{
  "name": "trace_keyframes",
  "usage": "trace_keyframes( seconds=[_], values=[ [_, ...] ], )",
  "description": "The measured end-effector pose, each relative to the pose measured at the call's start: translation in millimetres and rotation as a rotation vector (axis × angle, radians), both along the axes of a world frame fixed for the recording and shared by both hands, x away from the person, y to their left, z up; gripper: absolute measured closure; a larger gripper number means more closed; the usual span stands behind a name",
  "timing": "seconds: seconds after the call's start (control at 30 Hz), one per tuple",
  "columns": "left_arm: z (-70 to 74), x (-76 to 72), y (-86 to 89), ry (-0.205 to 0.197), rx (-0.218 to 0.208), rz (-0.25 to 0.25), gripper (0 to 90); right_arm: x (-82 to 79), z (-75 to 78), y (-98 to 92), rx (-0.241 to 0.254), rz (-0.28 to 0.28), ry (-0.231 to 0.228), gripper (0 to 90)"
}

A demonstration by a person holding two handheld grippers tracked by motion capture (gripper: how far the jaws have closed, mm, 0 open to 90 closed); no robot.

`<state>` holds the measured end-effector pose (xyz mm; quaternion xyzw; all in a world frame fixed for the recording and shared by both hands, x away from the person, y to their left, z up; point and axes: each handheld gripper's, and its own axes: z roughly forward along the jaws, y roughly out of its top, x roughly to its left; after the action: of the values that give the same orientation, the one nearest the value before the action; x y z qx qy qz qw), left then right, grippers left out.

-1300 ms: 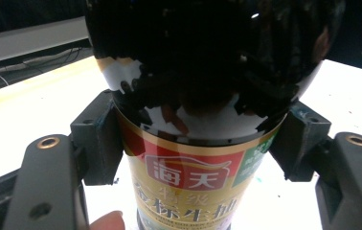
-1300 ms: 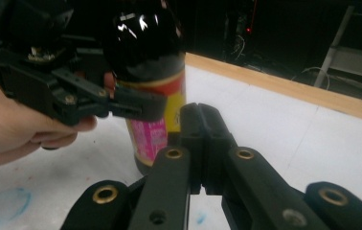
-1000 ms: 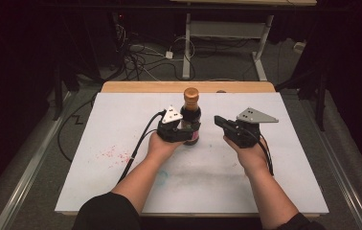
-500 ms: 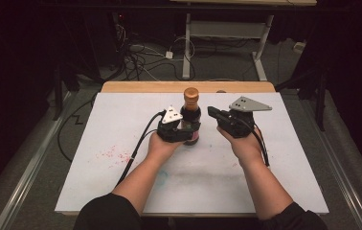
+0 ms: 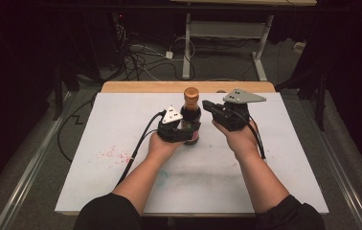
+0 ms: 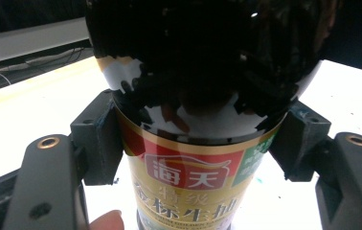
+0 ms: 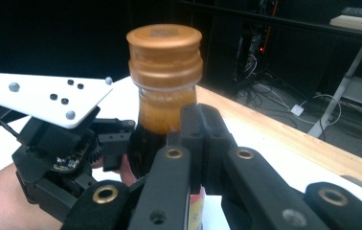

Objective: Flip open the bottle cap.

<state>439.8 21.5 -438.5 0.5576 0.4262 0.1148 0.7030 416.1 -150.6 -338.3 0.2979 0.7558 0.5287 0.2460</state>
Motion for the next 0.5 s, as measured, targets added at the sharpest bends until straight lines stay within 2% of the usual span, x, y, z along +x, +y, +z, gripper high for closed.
trace_keyframes(
  seconds=[0.17, 0.33, 0.37, 0.4, 0.5],
  values=[
    [-0.2, -0.2, -0.3, -0.001, -0.001, 0.002, 28.7, -0.3, 6.9, 3.2, -0.002, 0.011, -0.005, 90.0],
    [-0.8, -0.7, -0.7, -0.005, -0.008, 0.007, 28.7, -0.3, 15.2, 5.7, 0.003, 0.034, 0.03, 90.0],
    [-2.9, -0.8, 7.6, -0.014, 0.116, -0.044, 28.8, -0.3, 16.5, 6.2, 0.001, 0.033, 0.029, 90.0],
    [-0.8, -0.5, -0.6, -0.005, -0.008, 0.007, 28.8, -0.3, 17.7, 6.6, -0.003, 0.033, 0.027, 90.0],
    [-0.9, -0.7, -0.8, -0.006, -0.007, 0.008, 28.8, 0.0, 21.5, 7.5, -0.011, 0.034, 0.027, 90.0]
  ],
)
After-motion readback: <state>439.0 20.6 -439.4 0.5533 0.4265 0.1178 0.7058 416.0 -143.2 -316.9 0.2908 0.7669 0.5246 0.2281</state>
